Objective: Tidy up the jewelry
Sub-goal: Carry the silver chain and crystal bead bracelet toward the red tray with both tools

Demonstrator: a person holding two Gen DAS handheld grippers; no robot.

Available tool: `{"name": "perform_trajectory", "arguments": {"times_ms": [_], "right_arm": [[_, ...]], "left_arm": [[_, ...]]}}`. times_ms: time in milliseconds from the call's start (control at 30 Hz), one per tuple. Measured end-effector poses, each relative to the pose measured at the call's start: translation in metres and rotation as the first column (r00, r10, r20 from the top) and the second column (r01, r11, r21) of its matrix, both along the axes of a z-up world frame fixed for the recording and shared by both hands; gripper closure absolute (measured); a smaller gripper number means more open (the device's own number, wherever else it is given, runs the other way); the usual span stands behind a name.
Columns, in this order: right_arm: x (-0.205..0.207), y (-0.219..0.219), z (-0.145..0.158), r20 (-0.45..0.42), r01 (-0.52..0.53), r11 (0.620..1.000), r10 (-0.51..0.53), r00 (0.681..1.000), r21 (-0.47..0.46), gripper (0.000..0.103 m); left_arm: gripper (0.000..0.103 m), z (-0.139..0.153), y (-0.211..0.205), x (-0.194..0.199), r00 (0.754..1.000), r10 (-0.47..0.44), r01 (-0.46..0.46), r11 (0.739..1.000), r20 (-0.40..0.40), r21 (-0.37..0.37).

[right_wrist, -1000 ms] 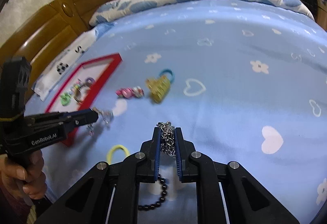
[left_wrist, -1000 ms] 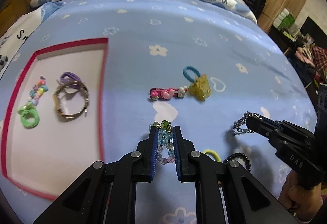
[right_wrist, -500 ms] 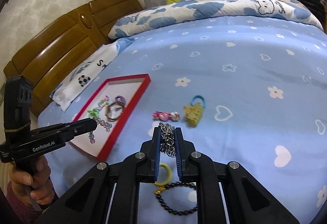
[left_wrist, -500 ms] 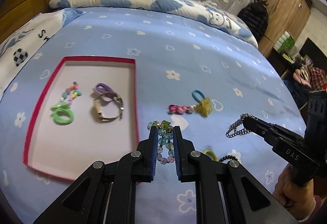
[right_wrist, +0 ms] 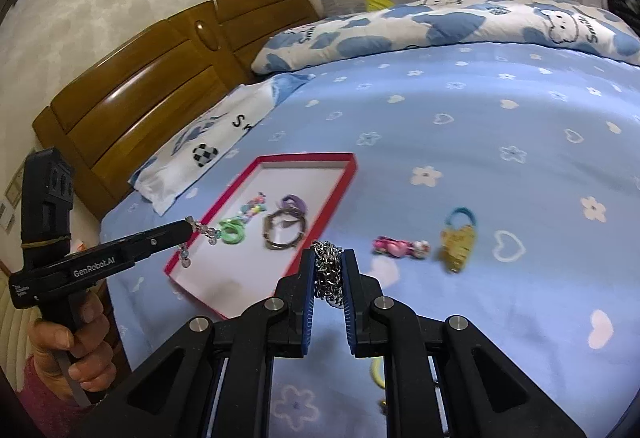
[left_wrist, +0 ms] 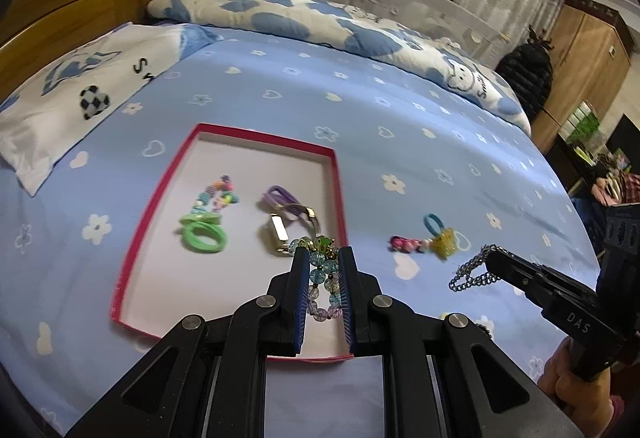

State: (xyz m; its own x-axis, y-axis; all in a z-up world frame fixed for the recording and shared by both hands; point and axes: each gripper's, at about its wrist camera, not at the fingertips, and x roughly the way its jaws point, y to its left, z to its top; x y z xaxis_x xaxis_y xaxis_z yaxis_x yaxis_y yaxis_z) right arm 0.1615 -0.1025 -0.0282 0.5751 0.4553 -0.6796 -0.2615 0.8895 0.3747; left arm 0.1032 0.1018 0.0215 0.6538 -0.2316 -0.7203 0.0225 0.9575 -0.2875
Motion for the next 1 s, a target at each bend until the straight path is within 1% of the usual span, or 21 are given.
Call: {"name": "perform_trajectory", "arguments": {"times_ms": [300,667,867,1000], "right_arm": [[0.015,0.037,0.002,0.001,-0.070,0.997,0.070,0.998,0.034,0.091],[0.035,0.085,-0.008,-0.008,-0.143,0.988,0.144,0.990,0.062,0.091],[0.046,0.106,-0.017,-0.019,-0.173,0.983,0.174,0.984,0.068,0.091],[0.053,0.118,-0.034,-0.055,-0.183,0.981,0.187,0.981,0.060,0.091]], "left_arm": [[0.090,-0.006,0.024,-0.003,0.998,0.058,-0.058,0.998,-0.011,-0.005],[0.090,-0.019,0.050,0.014,0.994,0.107,-0.107,0.994,-0.032,-0.001],[0.090,-0.033,0.061,0.028,0.991,0.124,-0.124,0.992,-0.050,0.002],[0.090,-0.048,0.065,0.039,0.989,0.128,-0.129,0.992,-0.075,0.002]]}}
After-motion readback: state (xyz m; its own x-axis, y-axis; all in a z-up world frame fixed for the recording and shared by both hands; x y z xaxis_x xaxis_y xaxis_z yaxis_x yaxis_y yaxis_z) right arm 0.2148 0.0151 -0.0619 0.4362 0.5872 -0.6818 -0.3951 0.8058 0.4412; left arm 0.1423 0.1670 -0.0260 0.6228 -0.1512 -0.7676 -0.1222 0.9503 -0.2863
